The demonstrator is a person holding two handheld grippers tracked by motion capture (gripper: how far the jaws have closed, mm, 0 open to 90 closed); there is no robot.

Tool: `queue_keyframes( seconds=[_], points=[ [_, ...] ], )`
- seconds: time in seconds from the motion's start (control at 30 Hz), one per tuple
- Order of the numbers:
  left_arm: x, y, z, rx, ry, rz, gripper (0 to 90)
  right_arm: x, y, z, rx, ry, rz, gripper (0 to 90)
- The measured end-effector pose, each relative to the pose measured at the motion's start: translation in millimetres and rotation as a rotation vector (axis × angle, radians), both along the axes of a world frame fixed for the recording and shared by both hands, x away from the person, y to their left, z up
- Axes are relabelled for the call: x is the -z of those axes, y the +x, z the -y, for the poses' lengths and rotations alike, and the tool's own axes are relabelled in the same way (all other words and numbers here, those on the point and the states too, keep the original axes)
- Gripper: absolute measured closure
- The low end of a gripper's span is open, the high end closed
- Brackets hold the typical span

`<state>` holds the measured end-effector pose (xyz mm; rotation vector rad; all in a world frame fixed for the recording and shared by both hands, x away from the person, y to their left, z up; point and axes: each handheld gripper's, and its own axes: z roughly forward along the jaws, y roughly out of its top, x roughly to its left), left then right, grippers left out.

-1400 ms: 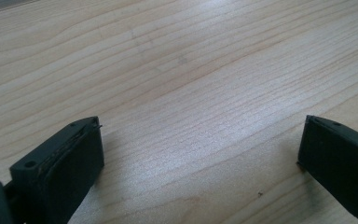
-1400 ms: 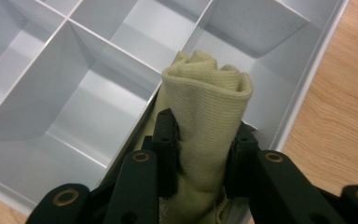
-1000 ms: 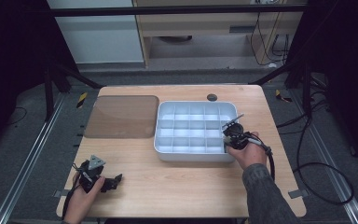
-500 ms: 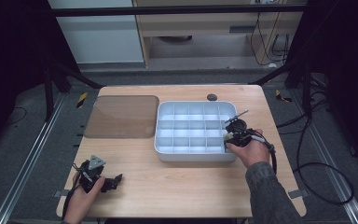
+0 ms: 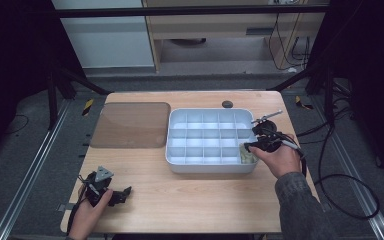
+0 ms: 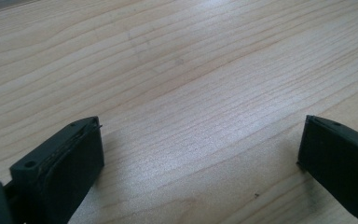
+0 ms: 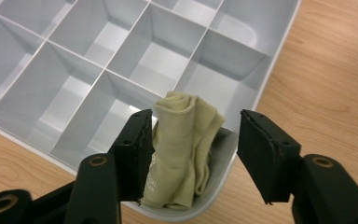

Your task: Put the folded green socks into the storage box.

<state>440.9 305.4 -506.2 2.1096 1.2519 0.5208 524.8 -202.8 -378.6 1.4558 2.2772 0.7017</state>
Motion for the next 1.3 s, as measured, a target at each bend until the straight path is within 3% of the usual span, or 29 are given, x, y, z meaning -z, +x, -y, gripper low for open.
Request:
queue_keyframes(
  seconds=[0.07,0.17,0.4,0.53,0.77,1.03,1.3],
  points=[
    [0.0,0.0,0.0,0.0,-0.001,0.0,0.0,-5.2,-1.7,4.3,0.024,0.037,0.005,43.4],
    [0.1,-0.1,0.1,-0.001,-0.002,0.001,0.0,-10.8,-3.0,10.2,0.04,0.044,0.017,45.8],
    [0.1,-0.1,0.0,-0.001,-0.001,0.001,0.0,-32.9,-6.9,25.8,0.057,0.08,0.045,77.5],
    [0.1,0.0,0.0,-0.001,-0.001,0.001,0.0,-47.9,-9.1,30.9,0.065,0.088,0.049,89.4],
    [0.1,-0.2,-0.1,-0.001,0.0,0.002,0.0,-50.8,-4.8,25.8,0.037,0.077,0.037,90.0],
    [0.4,-0.4,0.1,-0.003,-0.004,0.004,0.0,-35.1,9.2,8.7,0.02,0.053,-0.003,90.0],
    [0.1,-0.2,-0.4,0.002,0.004,0.004,0.0,-17.0,12.4,-5.8,-0.006,0.039,-0.037,90.0]
  ],
)
